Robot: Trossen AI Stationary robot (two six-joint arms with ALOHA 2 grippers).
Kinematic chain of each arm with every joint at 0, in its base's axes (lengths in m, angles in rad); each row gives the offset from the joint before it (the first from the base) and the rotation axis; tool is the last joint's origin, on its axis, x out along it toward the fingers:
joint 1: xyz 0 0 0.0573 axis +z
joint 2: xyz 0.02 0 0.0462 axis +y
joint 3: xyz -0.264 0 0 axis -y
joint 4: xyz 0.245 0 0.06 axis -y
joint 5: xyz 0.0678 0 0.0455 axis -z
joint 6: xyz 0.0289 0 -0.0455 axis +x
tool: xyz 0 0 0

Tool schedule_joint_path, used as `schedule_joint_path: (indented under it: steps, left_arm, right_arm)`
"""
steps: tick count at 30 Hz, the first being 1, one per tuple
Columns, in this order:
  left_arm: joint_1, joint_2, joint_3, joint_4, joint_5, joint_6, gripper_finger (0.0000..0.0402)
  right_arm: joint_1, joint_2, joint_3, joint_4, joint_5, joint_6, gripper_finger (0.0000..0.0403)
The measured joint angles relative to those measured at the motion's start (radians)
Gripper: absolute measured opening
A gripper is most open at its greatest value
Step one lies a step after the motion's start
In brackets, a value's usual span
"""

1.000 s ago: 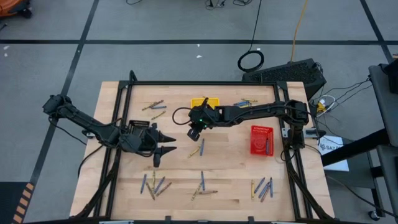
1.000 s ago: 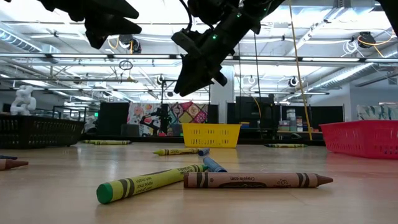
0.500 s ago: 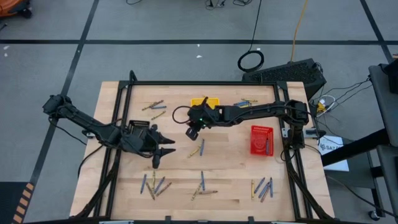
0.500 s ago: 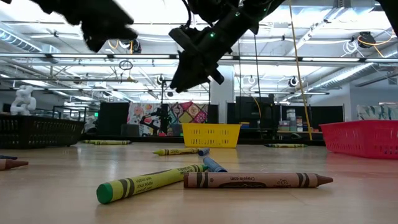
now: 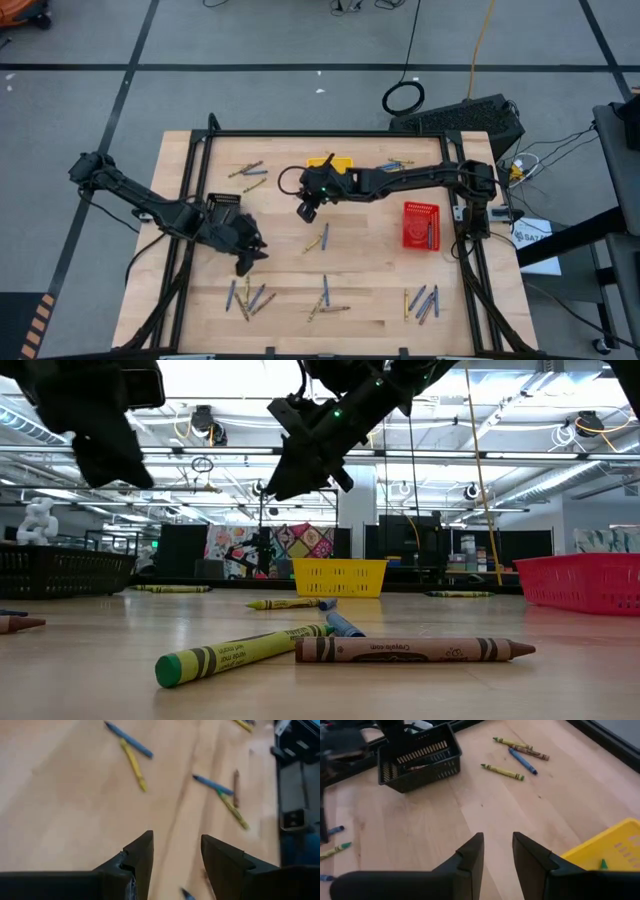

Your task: Sort crayons

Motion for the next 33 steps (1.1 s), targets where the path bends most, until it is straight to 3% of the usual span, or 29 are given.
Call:
schedule_joint_path:
  steps: [10, 23, 27, 33]
  left_arm:
    - [0.001, 0.0, 0.0, -0.071, -0.001, -0.079, 0.0169]
    - [0.001, 0.0, 0.0, -0.217, -0.008, -0.113, 0.0169]
    - [-0.008, 0.0, 0.0, -0.228, -0.007, -0.178, 0.0169]
    - [-0.05, 0.0, 0.0, -0.226, 0.022, -0.296, 0.0169]
  right_arm:
    - [0.015, 0.0, 0.0, -0.23, -0.055, 0.053, 0.0091]
    - [0.016, 0.0, 0.0, -0.206, -0.068, 0.047, 0.0091]
    - [0.017, 0.0, 0.0, -0.332, -0.148, 0.048, 0.0091]
    - [0.045, 0.0, 0.0, -0.552, -0.159, 0.102, 0.0091]
